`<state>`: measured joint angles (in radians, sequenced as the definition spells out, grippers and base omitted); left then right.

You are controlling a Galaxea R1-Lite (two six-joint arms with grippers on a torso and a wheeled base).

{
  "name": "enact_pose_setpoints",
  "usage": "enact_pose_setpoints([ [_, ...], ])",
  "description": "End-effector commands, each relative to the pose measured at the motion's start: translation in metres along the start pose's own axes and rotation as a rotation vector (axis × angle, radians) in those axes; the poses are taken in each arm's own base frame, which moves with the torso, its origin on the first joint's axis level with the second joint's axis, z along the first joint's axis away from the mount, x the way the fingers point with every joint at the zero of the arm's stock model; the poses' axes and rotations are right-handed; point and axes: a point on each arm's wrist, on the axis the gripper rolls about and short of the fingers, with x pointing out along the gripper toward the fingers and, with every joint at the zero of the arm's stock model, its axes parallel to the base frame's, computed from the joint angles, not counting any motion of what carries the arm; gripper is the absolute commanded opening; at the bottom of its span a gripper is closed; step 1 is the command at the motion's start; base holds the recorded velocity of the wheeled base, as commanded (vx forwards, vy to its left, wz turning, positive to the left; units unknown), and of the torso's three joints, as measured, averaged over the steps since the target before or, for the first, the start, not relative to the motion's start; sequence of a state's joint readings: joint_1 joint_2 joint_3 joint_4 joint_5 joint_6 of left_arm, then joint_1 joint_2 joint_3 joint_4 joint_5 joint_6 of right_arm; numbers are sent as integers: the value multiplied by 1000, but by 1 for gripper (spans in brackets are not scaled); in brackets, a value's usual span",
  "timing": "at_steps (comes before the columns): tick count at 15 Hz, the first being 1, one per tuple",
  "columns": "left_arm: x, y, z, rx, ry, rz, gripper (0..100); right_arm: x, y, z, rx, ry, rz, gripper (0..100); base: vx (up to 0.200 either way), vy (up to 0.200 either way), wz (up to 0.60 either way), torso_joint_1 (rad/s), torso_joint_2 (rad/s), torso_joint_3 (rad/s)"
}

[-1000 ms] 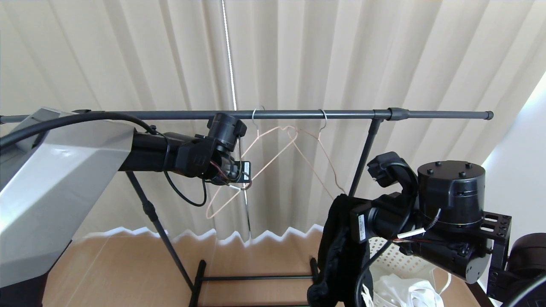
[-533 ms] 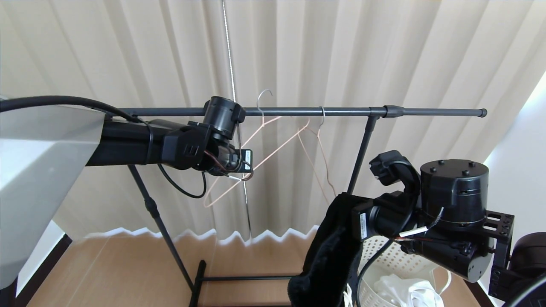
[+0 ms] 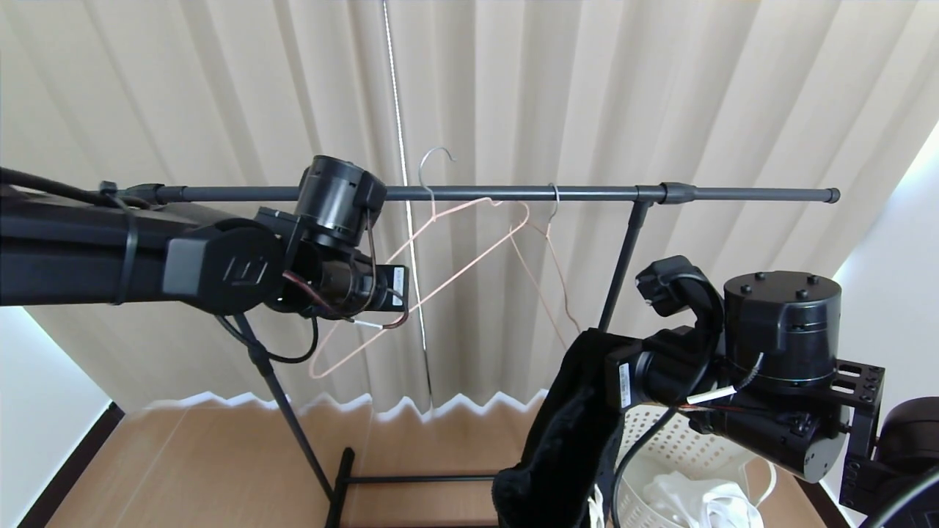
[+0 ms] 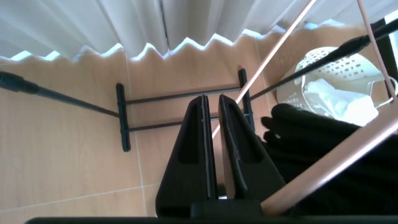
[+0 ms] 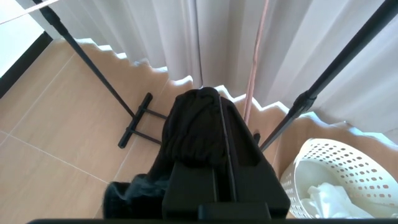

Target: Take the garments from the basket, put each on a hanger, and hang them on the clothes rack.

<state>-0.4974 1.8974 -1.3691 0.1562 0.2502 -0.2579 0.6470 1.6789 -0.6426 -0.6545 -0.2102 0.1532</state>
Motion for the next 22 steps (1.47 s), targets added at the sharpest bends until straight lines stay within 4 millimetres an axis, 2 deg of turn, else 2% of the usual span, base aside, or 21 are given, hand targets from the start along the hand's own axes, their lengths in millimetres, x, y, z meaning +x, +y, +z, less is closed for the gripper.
enact_pose_setpoints([
  [1, -26, 9, -6, -12, -46, -12, 0, 1, 0, 0, 0, 0, 0, 0, 0, 0, 0, 0, 0, 0],
  [3, -27, 11, -14, -13, -56, -15, 0, 0, 0, 0, 1, -2, -1, 0, 0, 0, 0, 0, 0, 0],
  [7, -45, 22, -31, 45, -32, -5, 0, 2, 0, -1, 0, 4, -3, 0, 0, 0, 0, 0, 0, 0],
  [9, -41, 27, -41, 95, 3, 10, 0, 3, 0, -2, -1, 10, -4, 0, 0, 0, 0, 0, 0, 0],
  [12, -26, 23, -42, 113, 30, 20, 0, 2, 0, 0, 1, 3, -3, 0, 0, 0, 0, 0, 0, 0],
  [15, -25, 27, -51, 125, 62, 31, 0, 2, -5, 3, 9, -7, -19, 0, 0, 0, 0, 0, 0, 0],
  [19, -61, 50, -71, 120, 48, 47, 0, 7, -6, 3, 7, -11, -74, 0, 0, 0, 0, 0, 0, 0],
  [22, -78, 59, -93, 133, 36, 44, 0, 14, -6, 4, 6, -16, -129, 0, 0, 0, 0, 0, 0, 0],
])
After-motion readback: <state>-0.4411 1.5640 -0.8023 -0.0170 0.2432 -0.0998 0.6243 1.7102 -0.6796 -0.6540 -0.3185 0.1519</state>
